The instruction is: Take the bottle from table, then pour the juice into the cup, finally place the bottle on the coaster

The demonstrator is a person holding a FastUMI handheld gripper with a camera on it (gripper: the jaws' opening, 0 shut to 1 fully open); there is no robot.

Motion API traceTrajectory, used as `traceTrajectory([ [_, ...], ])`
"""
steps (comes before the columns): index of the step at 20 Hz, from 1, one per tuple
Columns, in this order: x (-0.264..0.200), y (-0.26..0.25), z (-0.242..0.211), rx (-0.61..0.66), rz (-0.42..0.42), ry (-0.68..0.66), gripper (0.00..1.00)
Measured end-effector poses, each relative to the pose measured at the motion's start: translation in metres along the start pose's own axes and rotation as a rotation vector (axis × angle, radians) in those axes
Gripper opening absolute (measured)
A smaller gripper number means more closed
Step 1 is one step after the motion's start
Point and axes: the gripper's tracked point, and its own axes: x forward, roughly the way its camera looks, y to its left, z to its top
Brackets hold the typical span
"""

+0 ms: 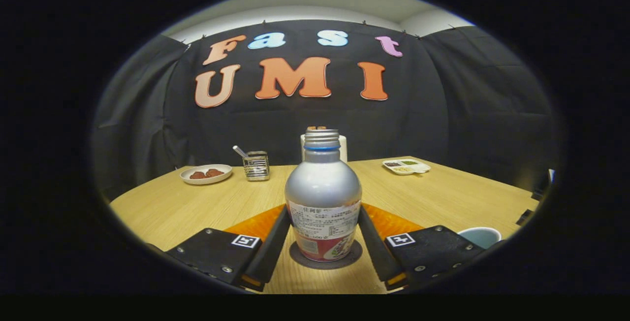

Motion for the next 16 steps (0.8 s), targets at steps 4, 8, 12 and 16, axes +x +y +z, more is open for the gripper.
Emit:
traceTrajectory([
  [4, -0.005, 0.003, 0.003, -0.018, 0.01, -0.01, 0.84],
  [8, -0.02, 0.003, 0.01, -0.032, 0.011, -0.026, 0.95],
  [12, -0.044, 0.01, 0.028, -0.087, 0.024, -0.051, 0.97],
  [16, -0.081, 0.029, 0.055, -0.146, 0.059, -0.101, 0.97],
])
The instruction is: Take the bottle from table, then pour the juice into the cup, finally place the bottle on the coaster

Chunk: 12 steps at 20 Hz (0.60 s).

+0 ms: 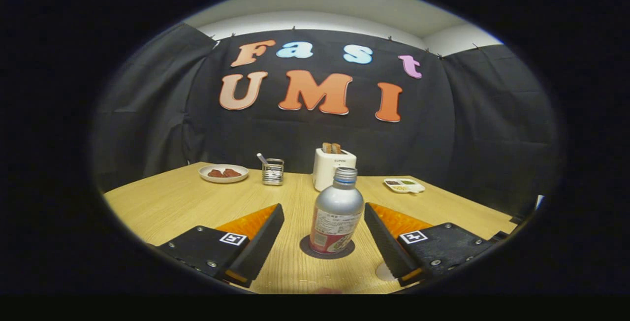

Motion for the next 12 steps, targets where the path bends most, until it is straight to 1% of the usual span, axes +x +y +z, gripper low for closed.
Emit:
traceTrajectory([
  [5, -0.044, 0.027, 0.047, -0.005, 0.064, -0.067, 0.97],
  [8, -0.066, 0.04, 0.071, -0.02, 0.087, -0.088, 0.97],
  [12, -0.097, 0.046, 0.098, 0.024, 0.104, -0.134, 0.98],
])
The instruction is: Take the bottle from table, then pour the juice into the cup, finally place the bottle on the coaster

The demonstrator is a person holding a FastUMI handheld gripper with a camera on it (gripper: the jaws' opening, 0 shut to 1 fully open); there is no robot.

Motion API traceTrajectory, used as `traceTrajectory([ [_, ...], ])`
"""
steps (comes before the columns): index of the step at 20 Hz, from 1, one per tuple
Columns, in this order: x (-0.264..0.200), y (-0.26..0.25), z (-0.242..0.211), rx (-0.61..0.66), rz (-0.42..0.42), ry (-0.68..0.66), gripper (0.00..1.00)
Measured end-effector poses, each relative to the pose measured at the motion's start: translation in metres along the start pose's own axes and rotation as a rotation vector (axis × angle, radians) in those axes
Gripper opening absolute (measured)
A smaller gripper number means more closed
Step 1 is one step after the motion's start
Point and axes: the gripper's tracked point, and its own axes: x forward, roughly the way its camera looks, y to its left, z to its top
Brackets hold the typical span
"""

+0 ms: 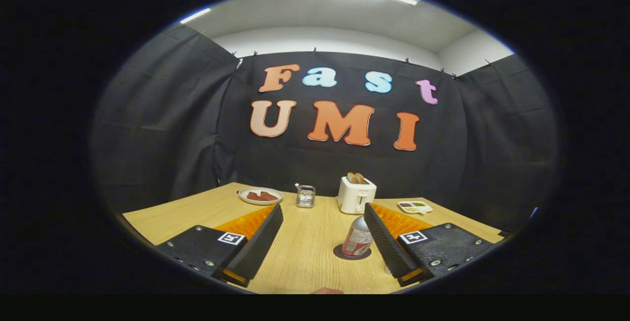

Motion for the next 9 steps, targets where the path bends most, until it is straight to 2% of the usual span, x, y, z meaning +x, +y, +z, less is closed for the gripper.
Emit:
traceTrajectory([
  [3, -0.016, 0.009, 0.022, 0.024, 0.035, -0.034, 0.98],
  [9, -0.035, 0.021, 0.049, 0.007, 0.05, -0.058, 0.98],
])
